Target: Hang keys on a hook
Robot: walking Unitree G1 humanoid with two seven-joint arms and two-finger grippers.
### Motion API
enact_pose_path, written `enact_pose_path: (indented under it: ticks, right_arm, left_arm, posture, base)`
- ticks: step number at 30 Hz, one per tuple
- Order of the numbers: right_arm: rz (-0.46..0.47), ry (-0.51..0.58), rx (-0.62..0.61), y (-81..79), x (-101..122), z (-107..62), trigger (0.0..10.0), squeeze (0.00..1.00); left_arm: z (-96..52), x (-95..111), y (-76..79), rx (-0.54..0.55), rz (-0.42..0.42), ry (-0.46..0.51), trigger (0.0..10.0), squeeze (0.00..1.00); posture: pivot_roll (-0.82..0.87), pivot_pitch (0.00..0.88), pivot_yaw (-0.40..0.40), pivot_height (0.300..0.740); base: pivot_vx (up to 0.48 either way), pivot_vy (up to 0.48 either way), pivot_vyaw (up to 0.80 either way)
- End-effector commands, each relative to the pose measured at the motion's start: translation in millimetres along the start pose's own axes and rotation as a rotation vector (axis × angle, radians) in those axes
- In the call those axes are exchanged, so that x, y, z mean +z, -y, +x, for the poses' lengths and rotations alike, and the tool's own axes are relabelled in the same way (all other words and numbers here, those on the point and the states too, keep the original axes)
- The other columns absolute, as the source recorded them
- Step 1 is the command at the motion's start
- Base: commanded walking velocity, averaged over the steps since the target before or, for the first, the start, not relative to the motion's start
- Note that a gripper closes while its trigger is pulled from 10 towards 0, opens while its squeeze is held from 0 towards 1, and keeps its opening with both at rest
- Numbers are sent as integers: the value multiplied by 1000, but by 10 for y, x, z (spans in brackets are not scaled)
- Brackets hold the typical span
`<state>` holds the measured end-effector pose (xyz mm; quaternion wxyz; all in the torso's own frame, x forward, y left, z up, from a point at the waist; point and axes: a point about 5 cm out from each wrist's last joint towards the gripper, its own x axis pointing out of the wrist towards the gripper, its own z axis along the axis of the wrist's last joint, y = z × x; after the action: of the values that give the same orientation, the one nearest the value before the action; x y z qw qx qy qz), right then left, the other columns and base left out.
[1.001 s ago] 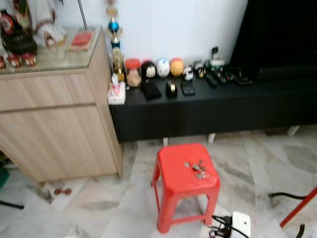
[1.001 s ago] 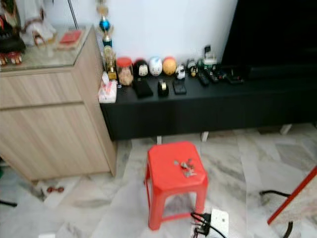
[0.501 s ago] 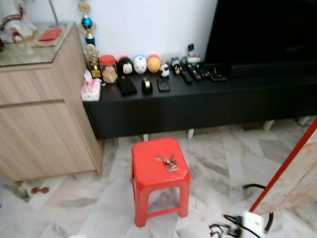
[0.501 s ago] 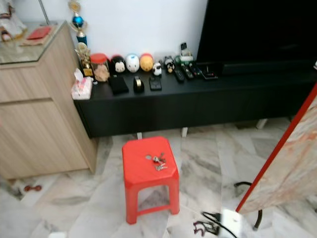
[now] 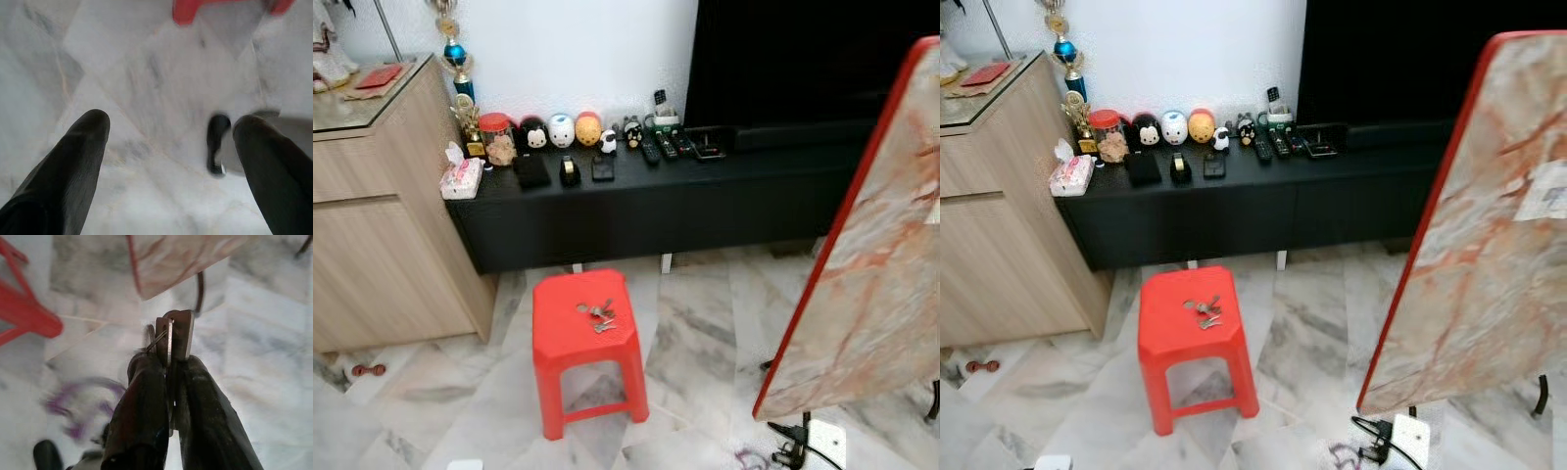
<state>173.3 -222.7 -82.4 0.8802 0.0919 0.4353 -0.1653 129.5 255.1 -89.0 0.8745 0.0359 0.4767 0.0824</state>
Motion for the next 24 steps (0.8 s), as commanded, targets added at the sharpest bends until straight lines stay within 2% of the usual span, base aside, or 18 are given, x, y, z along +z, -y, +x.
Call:
enact_pose_path:
  ticks: [1,9,17,19,24]
  right_arm:
    - [4,7,10,-27,29,6,10000,0]
    - [6,-1,1,-20,-42,-9,10000,0]
    - [12,14,8,-41,-12,-5,10000,0]
    - [20,31,5,-47,36,3,10000,0]
    - [53,105,1,-69,246,30,10000,0]
  left_arm:
    - [0,7,-9,-4,10,1,10000,0]
    - [-16,-49,36,-23,26,7,10000,0]
    - [-10,-31,53,-23,18,14,10000,0]
    - [-6,-22,58,-24,17,14,10000,0]
    - [3,-2,64,-20,10,10,10000,0]
  posture:
    - [111,0,-21,740]
    - [102,0,-15,740]
    - [108,0,-25,740]
    - [108,0,-25,740]
    - [109,0,-23,740]
  base:
    - [0,-386,0]
    - [0,-385,0]
    - [0,-390,0]
    - [0,-384,0]
    - [0,0,0]
